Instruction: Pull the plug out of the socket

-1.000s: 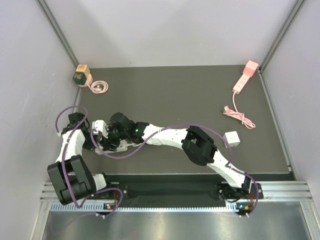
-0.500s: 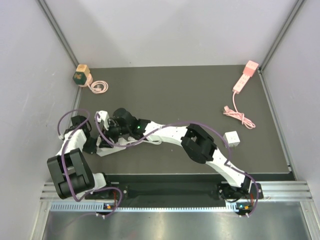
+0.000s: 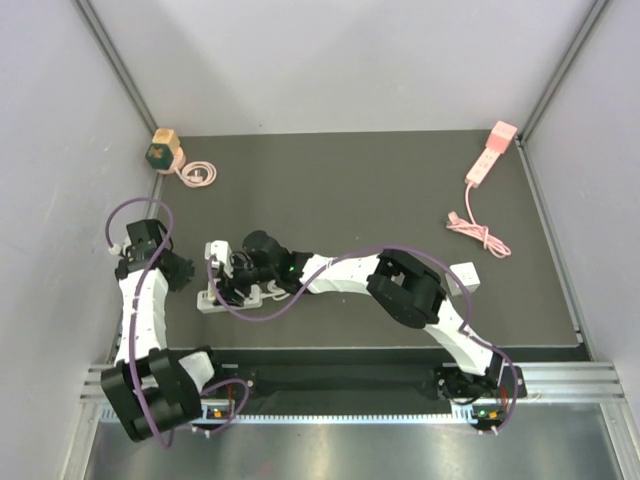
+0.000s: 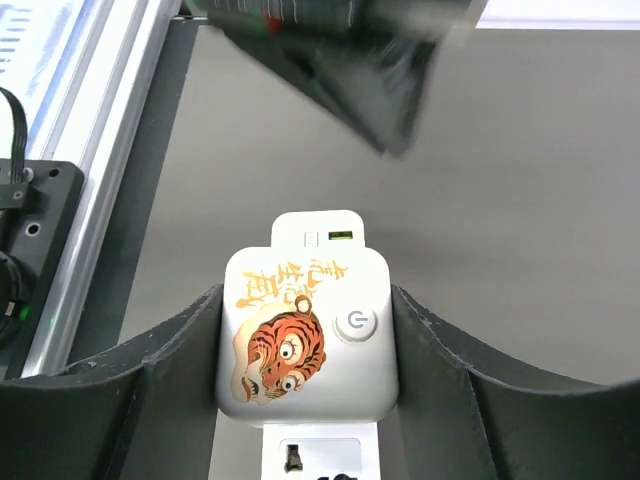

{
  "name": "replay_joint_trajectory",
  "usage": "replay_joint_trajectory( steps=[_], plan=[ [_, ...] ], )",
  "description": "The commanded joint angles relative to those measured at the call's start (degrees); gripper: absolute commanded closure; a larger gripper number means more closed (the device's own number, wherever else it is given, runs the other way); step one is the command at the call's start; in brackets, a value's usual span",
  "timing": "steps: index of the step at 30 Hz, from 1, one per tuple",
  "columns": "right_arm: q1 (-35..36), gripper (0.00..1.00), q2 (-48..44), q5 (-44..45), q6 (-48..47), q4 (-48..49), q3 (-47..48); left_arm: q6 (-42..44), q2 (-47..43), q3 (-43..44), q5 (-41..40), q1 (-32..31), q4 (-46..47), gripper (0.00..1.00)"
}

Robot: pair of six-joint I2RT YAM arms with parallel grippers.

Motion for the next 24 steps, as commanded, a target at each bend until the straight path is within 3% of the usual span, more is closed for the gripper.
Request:
replay_joint_trajectory(
  steps=[1,2,4,6,9,14,19,24],
  plan=[
    [0.3,0.60,-3.9,1.5,-0.7,0.5,1.6,4.1,-4.3,2.3,6.1,-0.2,-0.2,0.76],
    [0.4,0.41,-4.3,1.5,0.0,0.5,1.5,4.8,-5.1,2.1,7.2,-0.2,0.3,0.61],
    [0.3,0.15,-5.8,1.7,2.4,0.6,0.9,5.2,-7.5,2.0,9.0,-0.3,0.5,0.50],
    [0.1,0.03,-8.0,1.8,3.7,0.6,-0.4,6.1,-9.3,2.1,11.8,-0.2,0.6,0.43],
    [-1.0,0.00,-10.4,1.3,7.2,0.4,-2.3,7.3,-10.7,2.6,13.0,-0.2,-0.5,0.27],
    [-6.1,0.00,-16.9,-0.6,18.3,0.0,-6.5,9.4,-11.5,3.0,15.7,-1.1,-2.8,0.21],
    [-12.0,0.00,-21.4,-6.0,28.5,2.2,-14.9,11.5,-13.8,3.7,12.5,-6.1,-3.6,0.02],
    [-13.5,0.00,-23.2,-6.9,26.8,2.1,-20.0,9.9,-9.1,5.5,5.8,-15.0,-6.8,0.05]
  ],
)
